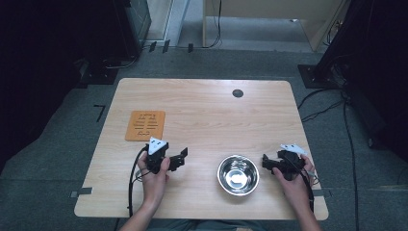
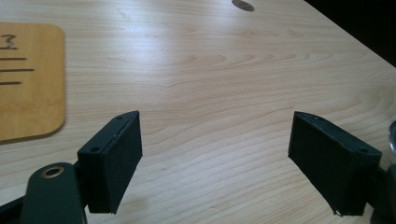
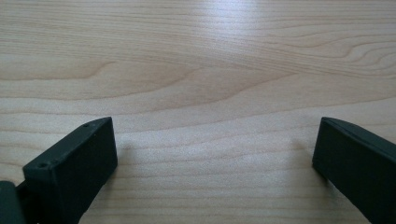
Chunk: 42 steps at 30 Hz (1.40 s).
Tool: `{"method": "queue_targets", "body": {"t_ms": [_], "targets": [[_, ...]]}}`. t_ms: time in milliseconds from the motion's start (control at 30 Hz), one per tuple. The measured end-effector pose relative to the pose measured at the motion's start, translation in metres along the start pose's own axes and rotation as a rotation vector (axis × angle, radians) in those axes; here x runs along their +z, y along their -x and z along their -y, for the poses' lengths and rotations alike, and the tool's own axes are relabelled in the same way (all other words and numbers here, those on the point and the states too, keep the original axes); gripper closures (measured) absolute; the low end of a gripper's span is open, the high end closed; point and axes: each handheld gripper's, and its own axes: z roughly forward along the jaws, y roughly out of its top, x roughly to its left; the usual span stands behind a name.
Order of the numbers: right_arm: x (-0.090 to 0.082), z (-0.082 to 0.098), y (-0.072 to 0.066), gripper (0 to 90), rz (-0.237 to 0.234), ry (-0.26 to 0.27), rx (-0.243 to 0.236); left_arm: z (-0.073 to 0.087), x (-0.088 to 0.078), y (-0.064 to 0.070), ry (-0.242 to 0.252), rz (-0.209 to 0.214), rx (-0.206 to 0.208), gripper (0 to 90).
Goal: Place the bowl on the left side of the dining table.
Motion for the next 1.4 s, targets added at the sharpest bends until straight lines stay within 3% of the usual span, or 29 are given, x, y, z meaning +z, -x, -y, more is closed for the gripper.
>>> {"method": "queue_targets", "body": {"t_ms": [567, 1067, 1267, 1400], "targets": [[0.000, 0.000, 0.000, 0.0, 0.000, 0.000, 0.000, 0.003, 0.030, 0.051, -0.041, 0.060, 0.052, 17.3], [0.000, 0.000, 0.000, 0.0, 0.000, 0.000, 0.000, 0.013, 0.039, 0.079, -0.089, 0.090, 0.109, 17.3], [0.000, 0.000, 0.000, 0.0, 0.000, 0.000, 0.000, 0.016, 0.041, 0.088, -0.102, 0.122, 0.113, 16.3], [0.000, 0.000, 0.000, 0.0, 0.000, 0.000, 0.000, 0.020, 0.045, 0.093, -0.131, 0.117, 0.130, 16.8]]}}
